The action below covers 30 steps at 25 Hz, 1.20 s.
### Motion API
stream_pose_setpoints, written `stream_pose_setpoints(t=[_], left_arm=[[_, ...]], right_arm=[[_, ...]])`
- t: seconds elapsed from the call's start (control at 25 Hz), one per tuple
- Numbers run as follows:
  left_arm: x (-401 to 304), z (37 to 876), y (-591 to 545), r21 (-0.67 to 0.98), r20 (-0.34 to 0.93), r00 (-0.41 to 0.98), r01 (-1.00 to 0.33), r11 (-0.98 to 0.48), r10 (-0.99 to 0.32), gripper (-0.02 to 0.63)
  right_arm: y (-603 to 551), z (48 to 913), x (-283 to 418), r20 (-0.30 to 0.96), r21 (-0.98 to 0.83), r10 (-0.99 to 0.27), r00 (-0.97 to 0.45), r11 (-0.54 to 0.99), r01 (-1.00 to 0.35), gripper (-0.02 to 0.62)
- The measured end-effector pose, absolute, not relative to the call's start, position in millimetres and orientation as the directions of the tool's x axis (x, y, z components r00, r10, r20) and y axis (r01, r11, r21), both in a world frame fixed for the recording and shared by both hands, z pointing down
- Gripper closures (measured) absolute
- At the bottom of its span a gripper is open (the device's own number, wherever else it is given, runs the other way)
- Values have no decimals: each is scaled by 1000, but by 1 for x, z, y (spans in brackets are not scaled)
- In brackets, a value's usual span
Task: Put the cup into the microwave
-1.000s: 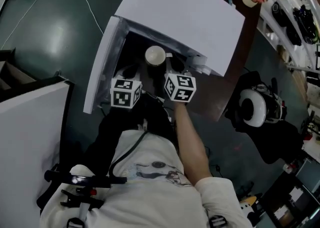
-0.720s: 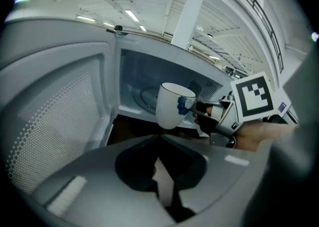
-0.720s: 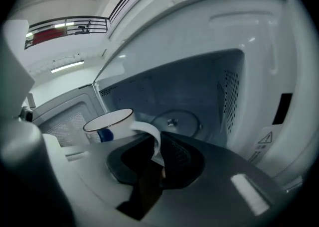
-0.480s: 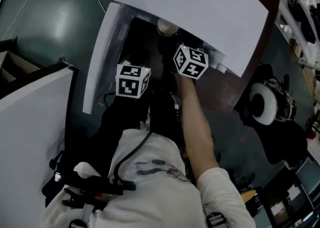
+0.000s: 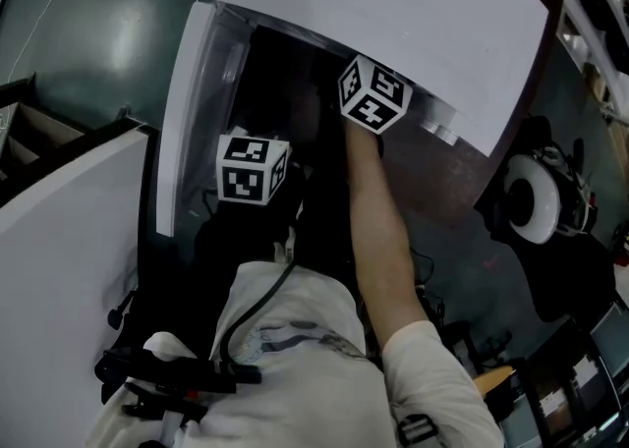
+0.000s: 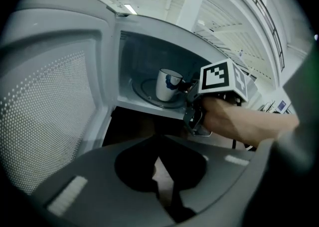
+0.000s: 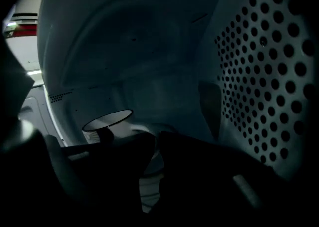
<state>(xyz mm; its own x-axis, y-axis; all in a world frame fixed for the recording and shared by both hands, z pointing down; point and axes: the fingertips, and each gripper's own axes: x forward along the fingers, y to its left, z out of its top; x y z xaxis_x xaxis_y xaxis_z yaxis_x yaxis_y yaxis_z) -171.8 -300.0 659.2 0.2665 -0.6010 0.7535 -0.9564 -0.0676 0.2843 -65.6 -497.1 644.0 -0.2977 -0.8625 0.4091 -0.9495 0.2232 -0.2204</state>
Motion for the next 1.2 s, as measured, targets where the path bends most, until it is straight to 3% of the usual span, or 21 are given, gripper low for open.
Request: stream_pose_setpoints(t=[0.36,0.68,0.84,1.2], left_arm=[[-172,666,-289,287,768,266,-956,-58,-583,606],[-170,664,-287,295,758,274,-953,-64,-591,606],[-167,664,-284,302,749,282,-951,-69,-600,606],[-153,646,-279,315,712,317,-942,-118,-626,607]], right_arm=[[-505,643,-46,386,-206,-913,-135,57,-977,552],[-500,652,-56,410,-157,-885,-219,168,-973,513],[-486,656,-67,431,-152,-849,-307,267,-952,440],[-420,634,-71,460,-115,-801,-384,376,-920,471]])
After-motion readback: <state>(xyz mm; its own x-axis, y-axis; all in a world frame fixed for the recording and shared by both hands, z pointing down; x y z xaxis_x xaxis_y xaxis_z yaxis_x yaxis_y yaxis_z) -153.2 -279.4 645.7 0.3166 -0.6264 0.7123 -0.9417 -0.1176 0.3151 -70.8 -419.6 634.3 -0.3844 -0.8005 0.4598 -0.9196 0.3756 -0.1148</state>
